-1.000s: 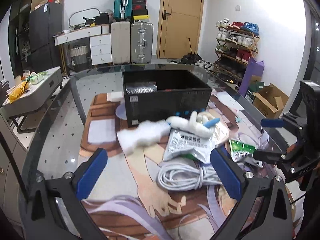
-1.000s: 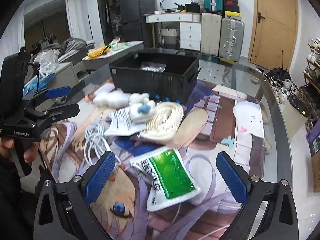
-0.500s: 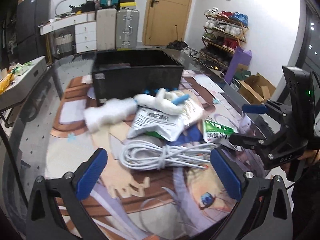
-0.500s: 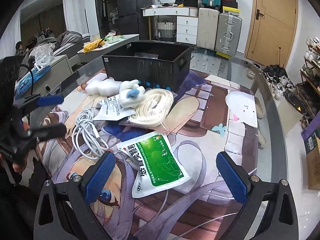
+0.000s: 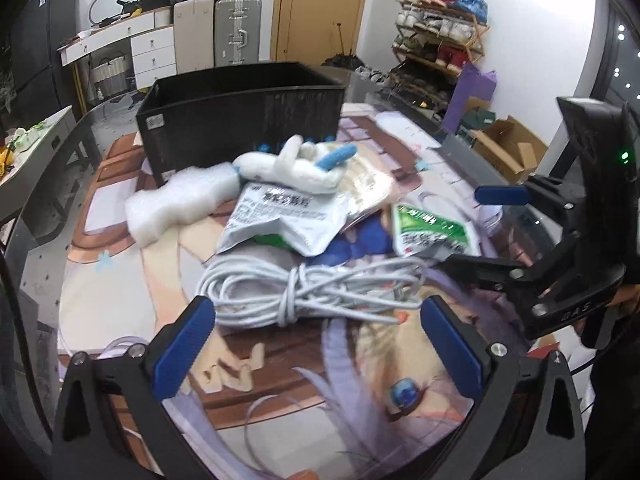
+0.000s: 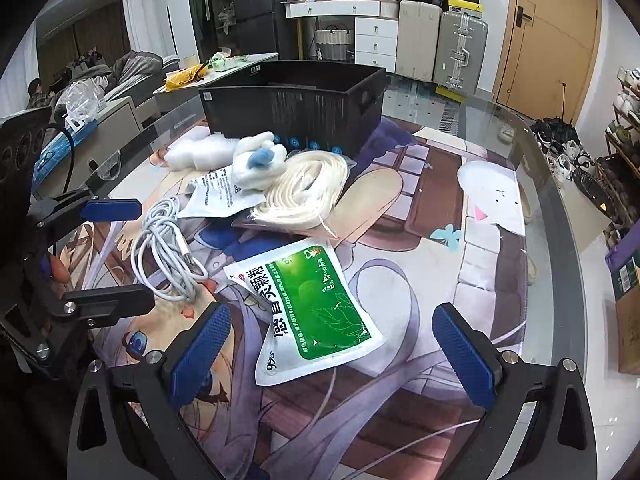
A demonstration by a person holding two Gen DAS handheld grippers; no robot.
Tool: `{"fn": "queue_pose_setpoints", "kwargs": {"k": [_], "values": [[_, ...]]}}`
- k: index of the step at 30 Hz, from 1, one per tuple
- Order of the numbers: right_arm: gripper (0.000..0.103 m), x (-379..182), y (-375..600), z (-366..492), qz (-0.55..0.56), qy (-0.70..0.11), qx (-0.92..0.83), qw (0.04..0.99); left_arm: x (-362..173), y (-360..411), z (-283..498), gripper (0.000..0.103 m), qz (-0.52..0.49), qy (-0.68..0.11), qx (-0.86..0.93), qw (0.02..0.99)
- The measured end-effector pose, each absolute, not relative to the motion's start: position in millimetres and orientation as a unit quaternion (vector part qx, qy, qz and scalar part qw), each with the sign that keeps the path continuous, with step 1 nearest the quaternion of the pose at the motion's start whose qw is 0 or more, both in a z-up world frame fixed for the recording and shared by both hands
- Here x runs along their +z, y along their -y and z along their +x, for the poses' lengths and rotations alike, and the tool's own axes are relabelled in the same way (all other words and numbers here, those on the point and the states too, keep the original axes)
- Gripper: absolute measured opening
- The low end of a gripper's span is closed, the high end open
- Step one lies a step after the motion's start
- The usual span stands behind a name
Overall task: Organize soft objects
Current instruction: 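Move both tools back over the remaining pile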
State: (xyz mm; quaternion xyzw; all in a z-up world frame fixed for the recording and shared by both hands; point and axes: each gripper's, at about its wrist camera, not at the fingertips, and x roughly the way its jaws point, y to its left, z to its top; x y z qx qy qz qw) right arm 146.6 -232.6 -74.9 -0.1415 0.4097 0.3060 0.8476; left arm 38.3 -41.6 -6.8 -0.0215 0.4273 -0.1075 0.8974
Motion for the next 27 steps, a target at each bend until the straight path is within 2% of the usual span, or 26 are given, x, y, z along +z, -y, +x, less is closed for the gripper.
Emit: {"fn": "queue_pose_setpoints", "kwargs": {"k": [11, 21, 27], "values": [[0.103, -79.5, 232.4, 147.1, -0.135, -0.414, 0.314, 0.844, -15.4, 6.6, 29.2, 0.103, -0.031, -0.439, -0.067, 0.895], [0.103, -84.4, 233.5, 148.2, -0.14, -0.42, 0.307, 0.842, 3.3, 0.3, 32.5, 0.103, -0.107, -0.42, -0.106, 0.895], [0.103, -85.8, 232.9, 147.1, -0.141, -0.42, 0.31, 0.841, 1.1, 1.7, 47.9, 0.103, -0.133, -0.436, -0.088, 0.886]]}}
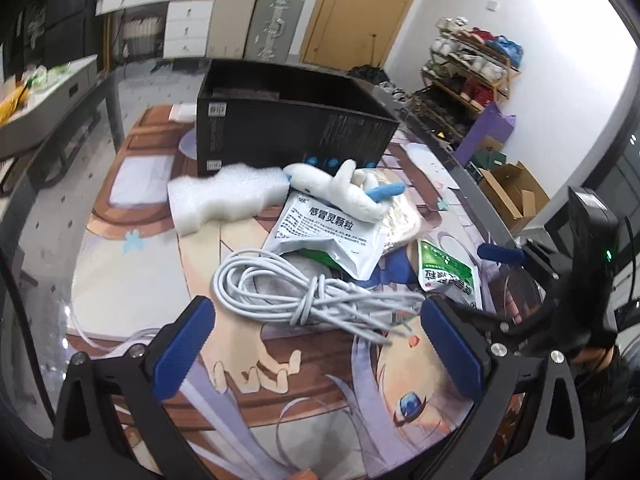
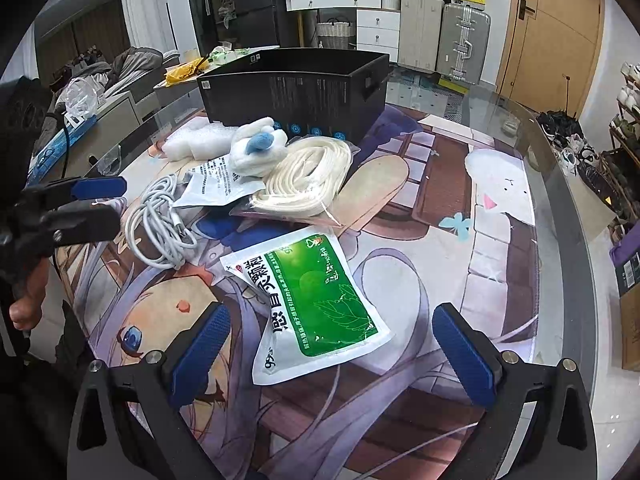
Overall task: Organize soft objects
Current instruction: 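Move both tools back over the remaining pile, then grasp the white cable bundle with left tool while right tool grasps green sachet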
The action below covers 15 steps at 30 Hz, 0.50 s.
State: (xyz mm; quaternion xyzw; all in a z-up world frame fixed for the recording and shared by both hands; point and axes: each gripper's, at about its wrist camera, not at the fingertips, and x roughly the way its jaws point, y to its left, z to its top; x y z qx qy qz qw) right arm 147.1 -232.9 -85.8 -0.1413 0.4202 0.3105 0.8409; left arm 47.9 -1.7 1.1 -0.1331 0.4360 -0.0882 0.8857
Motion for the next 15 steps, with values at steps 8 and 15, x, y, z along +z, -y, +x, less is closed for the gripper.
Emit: {"fn": "queue_pose_setpoints", "kwargs": {"k": [8, 15], "values": [[0.103, -92.7, 224.3, 145.1, -0.157, -0.421, 0.311, 0.837, -11.1, 8.2, 68.4, 0.103, -0.174, -0.461, -0.078, 0.867], [0.102, -92.8, 218.3, 145.8, -0.154, -0.415, 0.322, 0.837, -14.5, 19.1, 82.0, 0.103, -0.154, -0.465, -0.049, 0.871]]}}
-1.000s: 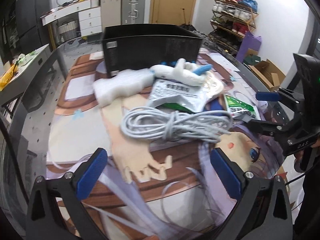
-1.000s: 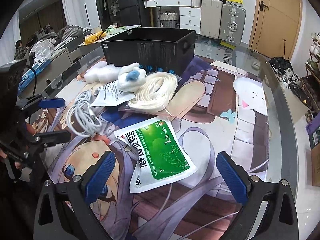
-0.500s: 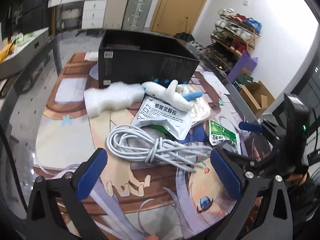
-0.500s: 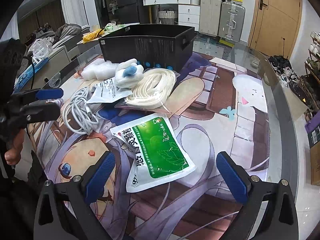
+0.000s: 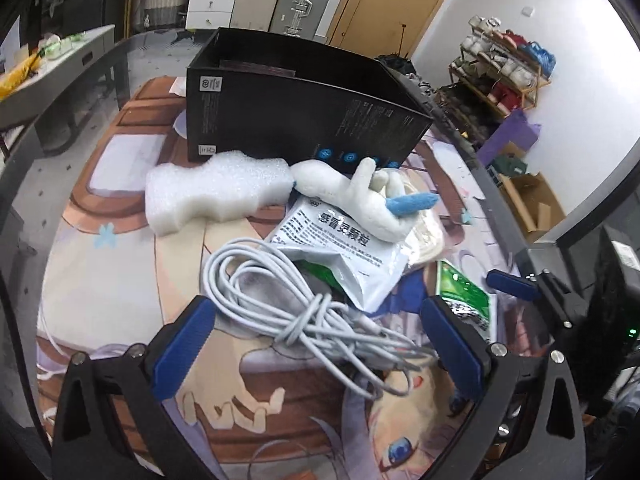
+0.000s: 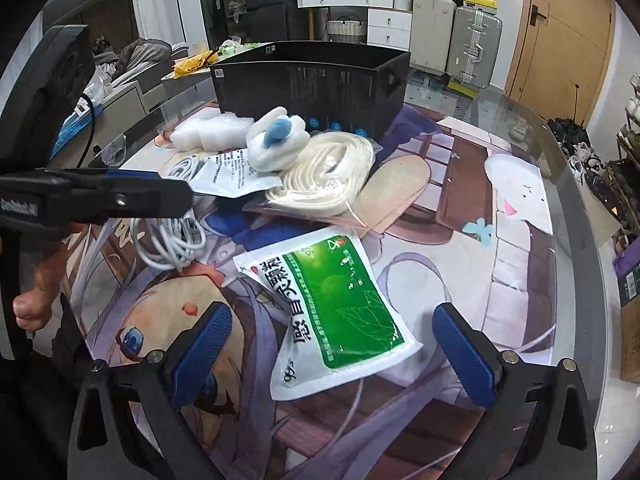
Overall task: Organize soft objects
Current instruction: 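Grasp the white cable bundle with left tool while right tool grasps green sachet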
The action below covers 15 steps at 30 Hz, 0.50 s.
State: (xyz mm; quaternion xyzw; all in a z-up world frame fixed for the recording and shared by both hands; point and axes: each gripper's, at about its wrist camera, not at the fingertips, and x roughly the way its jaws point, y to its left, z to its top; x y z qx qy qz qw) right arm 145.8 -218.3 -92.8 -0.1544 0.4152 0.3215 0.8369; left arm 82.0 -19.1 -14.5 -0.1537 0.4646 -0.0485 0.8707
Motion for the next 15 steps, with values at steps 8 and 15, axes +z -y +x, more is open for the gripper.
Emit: {"fn": "queue_pose_setpoints", "kwargs": {"k": [8, 15], "values": [[0.084, -88.6, 215.8, 135.4, -0.159, -0.408, 0.355, 0.826, -16.8, 26.0, 79.8, 0.103, -0.09, -0.468, -0.04, 0.878], [0.084, -86.9, 214.1, 136.4, -0.145, -0.409, 0.357, 0.827, -18.0, 8.9, 68.1, 0.102, -0.079, -0.464, -0.054, 0.881]]}}
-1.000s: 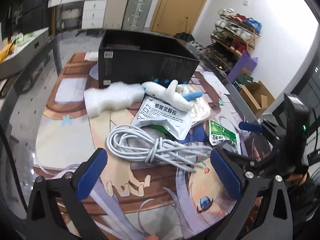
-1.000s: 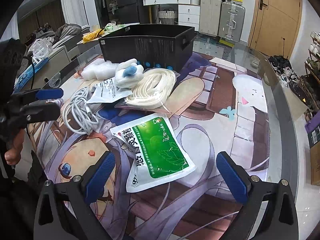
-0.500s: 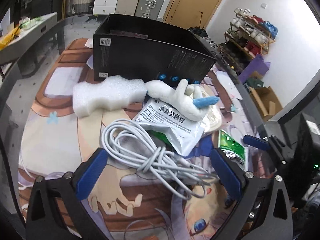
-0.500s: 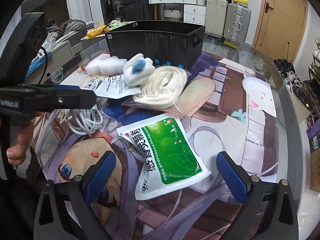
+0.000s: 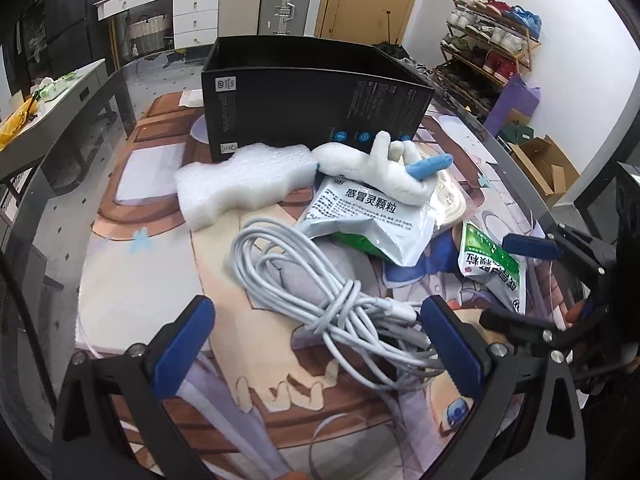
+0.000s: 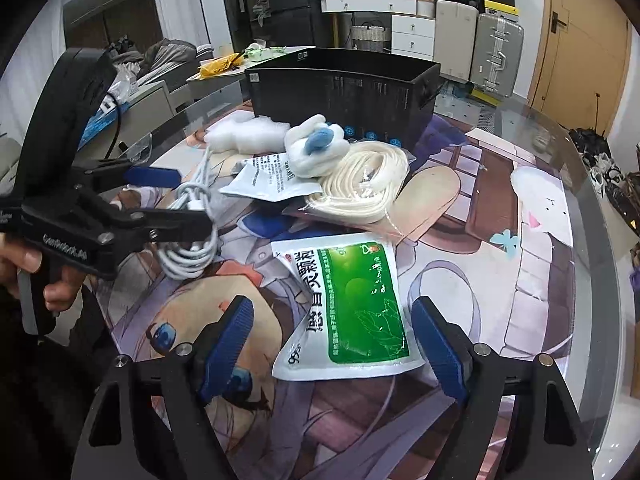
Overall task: Organize soft objects
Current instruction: 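Grasp the white cable bundle with left tool while right tool grasps green sachet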
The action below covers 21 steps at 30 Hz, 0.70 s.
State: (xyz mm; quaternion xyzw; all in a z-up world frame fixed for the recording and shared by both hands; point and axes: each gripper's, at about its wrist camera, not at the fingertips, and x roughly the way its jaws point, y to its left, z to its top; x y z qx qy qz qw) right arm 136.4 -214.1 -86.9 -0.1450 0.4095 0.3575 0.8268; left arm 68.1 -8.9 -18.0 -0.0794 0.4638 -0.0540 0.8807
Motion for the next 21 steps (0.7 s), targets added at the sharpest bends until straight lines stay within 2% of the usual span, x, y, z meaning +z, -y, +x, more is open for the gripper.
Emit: {"fn": "queue_pose_setpoints", "kwargs": {"k": [5, 8, 11, 13, 21], "values": [[0.082, -87.9, 209.2, 140.3, -0.149, -0.408, 0.339, 0.835, -19.7, 3.9, 63.2, 0.098, -0.085, -0.45, -0.049, 0.887], [0.079, -88.5, 206.8, 140.8, -0.154, -0.404, 0.331, 0.839, -18.7, 2.3, 60.2, 0.087, -0.087, -0.438, -0.046, 0.894], [0.074, -88.3, 208.1, 140.6, -0.153, -0.403, 0.333, 0.839, -17.8, -2.8, 56.8, 0.071, -0.09, -0.428, -0.053, 0.898], [0.071, -88.0, 209.6, 139.8, -0.153, -0.402, 0.335, 0.838, -17.6, -5.3, 54.3, 0.055, -0.098, -0.424, -0.061, 0.898], [0.07, -87.6, 210.7, 137.5, -0.152, -0.401, 0.338, 0.838, -16.7, -14.2, 41.5, 0.053, -0.093, -0.419, -0.094, 0.898]]}}
